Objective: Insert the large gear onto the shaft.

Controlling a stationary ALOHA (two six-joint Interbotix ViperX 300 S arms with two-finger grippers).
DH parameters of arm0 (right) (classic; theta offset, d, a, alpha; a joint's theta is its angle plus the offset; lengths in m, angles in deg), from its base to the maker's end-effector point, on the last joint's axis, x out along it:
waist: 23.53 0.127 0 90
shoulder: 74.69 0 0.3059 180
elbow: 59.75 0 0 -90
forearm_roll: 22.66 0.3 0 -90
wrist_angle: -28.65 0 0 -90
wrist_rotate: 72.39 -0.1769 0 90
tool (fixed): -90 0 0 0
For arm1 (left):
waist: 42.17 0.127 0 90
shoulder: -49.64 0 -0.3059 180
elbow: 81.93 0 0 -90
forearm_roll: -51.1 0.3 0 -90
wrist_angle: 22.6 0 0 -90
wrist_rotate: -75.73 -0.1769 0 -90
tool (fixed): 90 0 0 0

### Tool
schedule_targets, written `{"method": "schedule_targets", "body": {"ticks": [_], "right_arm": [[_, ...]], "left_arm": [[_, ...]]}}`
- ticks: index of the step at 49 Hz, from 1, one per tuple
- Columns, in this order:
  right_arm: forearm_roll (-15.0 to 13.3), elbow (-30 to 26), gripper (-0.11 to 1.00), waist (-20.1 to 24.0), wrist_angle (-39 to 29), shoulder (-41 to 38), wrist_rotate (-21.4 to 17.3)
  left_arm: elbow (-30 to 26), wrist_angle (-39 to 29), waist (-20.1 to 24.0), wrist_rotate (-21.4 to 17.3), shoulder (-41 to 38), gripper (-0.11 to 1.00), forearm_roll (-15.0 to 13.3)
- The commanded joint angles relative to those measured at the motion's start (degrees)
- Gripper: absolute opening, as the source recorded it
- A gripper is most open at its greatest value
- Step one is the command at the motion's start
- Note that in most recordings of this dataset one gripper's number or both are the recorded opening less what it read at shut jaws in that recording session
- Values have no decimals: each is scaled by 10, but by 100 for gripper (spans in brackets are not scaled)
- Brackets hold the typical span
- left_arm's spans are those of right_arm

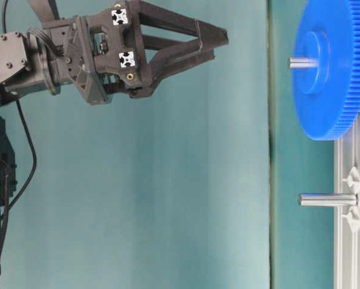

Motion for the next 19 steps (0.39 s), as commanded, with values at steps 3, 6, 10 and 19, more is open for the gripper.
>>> {"method": "schedule_targets", "body": {"ticks": [3, 6, 10, 19], "right_arm": [[-1, -7, 1, -2, 3, -4, -4], [-1, -7, 1, -2, 3, -4, -4], [-1, -7, 1, -2, 3, -4, -4], [-1, -8, 1, -2, 3, -4, -4]], "left_arm": [[-18, 1, -2, 3, 25, 93, 0], [-18, 1, -1, 5, 25, 93, 0], [-18, 1, -1, 10, 25, 93, 0], [-18, 1, -1, 11, 25, 93, 0]]}}
